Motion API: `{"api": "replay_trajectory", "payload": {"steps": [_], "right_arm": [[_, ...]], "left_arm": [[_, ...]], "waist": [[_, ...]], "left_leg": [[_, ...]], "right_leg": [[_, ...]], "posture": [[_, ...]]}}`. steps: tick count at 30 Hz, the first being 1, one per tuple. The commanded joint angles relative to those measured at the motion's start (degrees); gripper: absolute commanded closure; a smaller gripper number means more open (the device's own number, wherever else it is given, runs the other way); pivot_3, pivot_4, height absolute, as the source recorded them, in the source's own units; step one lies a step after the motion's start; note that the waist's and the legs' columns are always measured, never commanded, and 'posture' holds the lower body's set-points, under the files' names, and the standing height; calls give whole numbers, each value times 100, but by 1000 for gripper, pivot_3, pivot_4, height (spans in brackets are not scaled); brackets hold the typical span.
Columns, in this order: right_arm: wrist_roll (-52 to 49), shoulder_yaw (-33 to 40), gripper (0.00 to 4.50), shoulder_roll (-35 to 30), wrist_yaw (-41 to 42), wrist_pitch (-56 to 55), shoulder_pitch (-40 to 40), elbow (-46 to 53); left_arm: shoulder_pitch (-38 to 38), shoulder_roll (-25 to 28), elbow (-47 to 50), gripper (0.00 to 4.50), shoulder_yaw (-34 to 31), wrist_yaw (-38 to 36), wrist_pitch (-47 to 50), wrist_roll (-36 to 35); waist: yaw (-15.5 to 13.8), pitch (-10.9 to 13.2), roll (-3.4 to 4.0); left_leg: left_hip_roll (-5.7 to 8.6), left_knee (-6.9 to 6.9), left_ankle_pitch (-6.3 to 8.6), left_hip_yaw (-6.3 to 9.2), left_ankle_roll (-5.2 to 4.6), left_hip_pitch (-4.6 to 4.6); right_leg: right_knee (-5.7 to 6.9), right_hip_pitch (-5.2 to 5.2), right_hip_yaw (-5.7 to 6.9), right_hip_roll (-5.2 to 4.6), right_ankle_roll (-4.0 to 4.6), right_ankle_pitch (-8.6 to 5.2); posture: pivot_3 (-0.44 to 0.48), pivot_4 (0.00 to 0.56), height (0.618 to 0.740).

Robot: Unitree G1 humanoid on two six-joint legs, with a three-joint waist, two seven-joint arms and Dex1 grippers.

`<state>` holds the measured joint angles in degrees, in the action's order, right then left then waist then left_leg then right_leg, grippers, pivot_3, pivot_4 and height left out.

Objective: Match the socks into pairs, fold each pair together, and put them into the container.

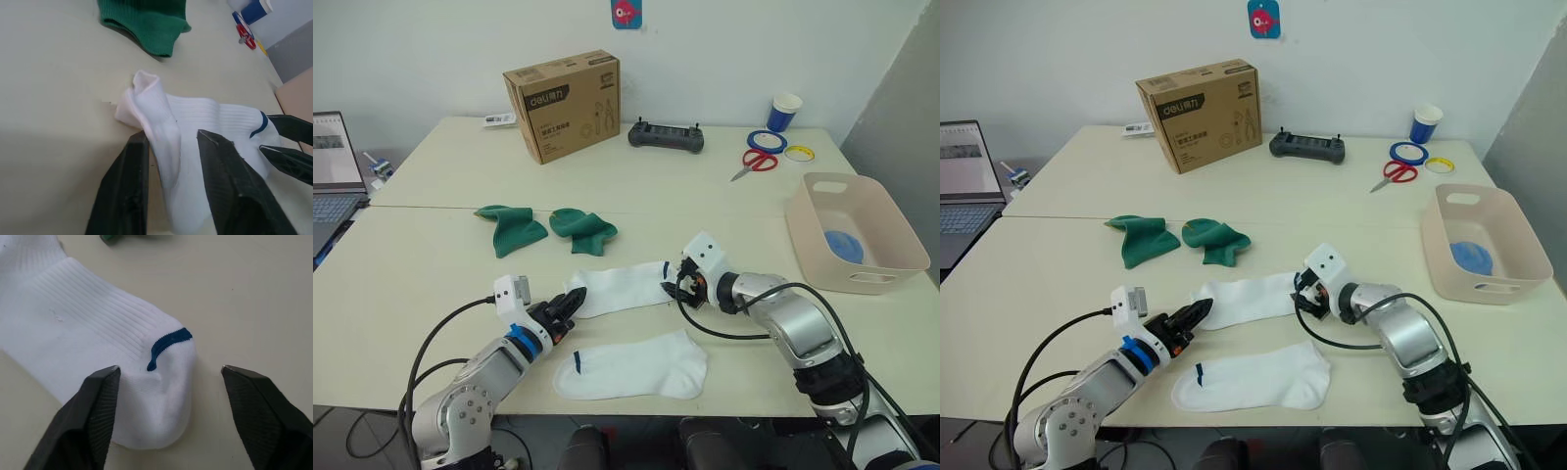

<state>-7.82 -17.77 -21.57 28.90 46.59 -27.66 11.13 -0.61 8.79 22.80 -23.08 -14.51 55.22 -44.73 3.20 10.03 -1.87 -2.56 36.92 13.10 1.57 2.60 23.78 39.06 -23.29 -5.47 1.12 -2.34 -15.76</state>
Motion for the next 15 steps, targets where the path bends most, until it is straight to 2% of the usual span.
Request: {"api": "replay_trajectory", "payload": {"steps": [1, 5, 12, 15], "right_arm": [[-44, 215, 0, -136, 45, -74, 174, 647], [-184, 353, 0, -271, 169, -171, 469, 1312], [-545, 635, 0, -656, 563, -280, 894, 2247], [-558, 647, 0, -726, 531, -251, 907, 2346]], "left_arm": [[107, 91, 184, 1573, -96, 53, -160, -146], [70, 230, 43, 381, 41, 112, -188, -92], [-204, 338, -289, 381, 262, 162, -325, 10], [-227, 389, -398, 991, 351, 133, -247, -45]], "waist": [[-1, 0, 0], [-1, 0, 0], [-1, -1, 0], [0, -1, 0]], "left_leg": [[0, 0, 0, 0, 0, 0], [0, 0, 0, 0, 0, -2], [0, -1, 0, 0, 0, -3], [0, -1, 0, 0, 0, -4]], "right_leg": [[0, 0, 0, 0, 0, 0], [-1, 0, 0, 0, 0, 0], [-1, 1, 0, 2, 0, 0], [-1, 1, 0, 2, 0, 0]], "posture": [[0, 150, 723], [0, 150, 723], [0, 150, 723], [0, 150, 723]]}}
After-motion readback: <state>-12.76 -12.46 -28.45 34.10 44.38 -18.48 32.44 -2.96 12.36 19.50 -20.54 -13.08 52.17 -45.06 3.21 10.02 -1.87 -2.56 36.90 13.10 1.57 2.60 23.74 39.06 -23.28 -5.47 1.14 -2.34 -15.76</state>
